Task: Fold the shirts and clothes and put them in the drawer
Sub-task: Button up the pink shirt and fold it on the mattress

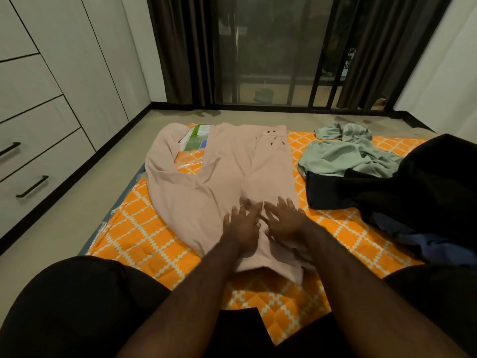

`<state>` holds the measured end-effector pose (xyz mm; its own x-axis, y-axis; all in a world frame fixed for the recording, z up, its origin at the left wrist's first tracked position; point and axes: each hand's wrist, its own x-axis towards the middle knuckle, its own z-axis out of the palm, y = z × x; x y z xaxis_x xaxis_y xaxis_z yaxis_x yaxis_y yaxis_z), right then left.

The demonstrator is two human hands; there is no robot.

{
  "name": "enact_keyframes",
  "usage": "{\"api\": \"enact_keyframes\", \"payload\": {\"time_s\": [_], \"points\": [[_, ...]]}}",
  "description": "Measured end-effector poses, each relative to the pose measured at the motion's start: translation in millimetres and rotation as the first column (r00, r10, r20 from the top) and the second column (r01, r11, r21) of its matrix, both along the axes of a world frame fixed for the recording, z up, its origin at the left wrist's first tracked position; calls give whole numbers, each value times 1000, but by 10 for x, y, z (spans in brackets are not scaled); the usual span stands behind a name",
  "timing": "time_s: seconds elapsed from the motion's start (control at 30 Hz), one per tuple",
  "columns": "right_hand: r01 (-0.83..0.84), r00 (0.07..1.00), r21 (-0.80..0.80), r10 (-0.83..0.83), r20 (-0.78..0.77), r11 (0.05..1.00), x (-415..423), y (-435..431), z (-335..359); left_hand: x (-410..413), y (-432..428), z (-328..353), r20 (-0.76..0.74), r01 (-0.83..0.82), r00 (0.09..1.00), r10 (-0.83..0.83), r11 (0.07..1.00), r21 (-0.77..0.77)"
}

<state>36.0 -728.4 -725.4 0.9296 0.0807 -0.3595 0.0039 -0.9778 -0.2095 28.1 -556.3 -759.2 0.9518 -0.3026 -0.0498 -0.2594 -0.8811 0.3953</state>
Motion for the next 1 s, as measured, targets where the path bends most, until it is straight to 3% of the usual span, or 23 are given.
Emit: {"api": "enact_keyframes", "payload": {"time_s": [0.1, 0.17, 0.37, 0.6, 0.7, 0.83, 1.0], "points": [[-18, 997, -57, 14, -82, 998, -99, 65, -148, 87, -25, 86, -99, -25, 995, 20, 999, -46], [-18, 998, -52, 15, -56, 998, -62, 76, -171, 154, -20, 161, -172, -37, 985, 23, 996, -80], [-45, 999, 100, 47, -20, 994, -23, 114, -129, 189, -3, 179, -284, -59, 959, 24, 992, -113], [-51, 999, 289, 53, 1, 956, -25, 150, -127, 131, 49, 235, -173, -168, 976, 132, 962, -214], [-82, 995, 227, 93, -40, 970, -52, 141, -123, 94, 129, 294, -64, -294, 956, 287, 938, -184], [-99, 994, 211, 85, 76, 972, -42, 182, -84, 150, 382, 362, 33, -566, 817, 576, 811, -148], [-129, 991, 144, 122, 55, 981, -99, 246, -47, 170, 729, 450, -255, -866, 500, 828, 477, -149]]}}
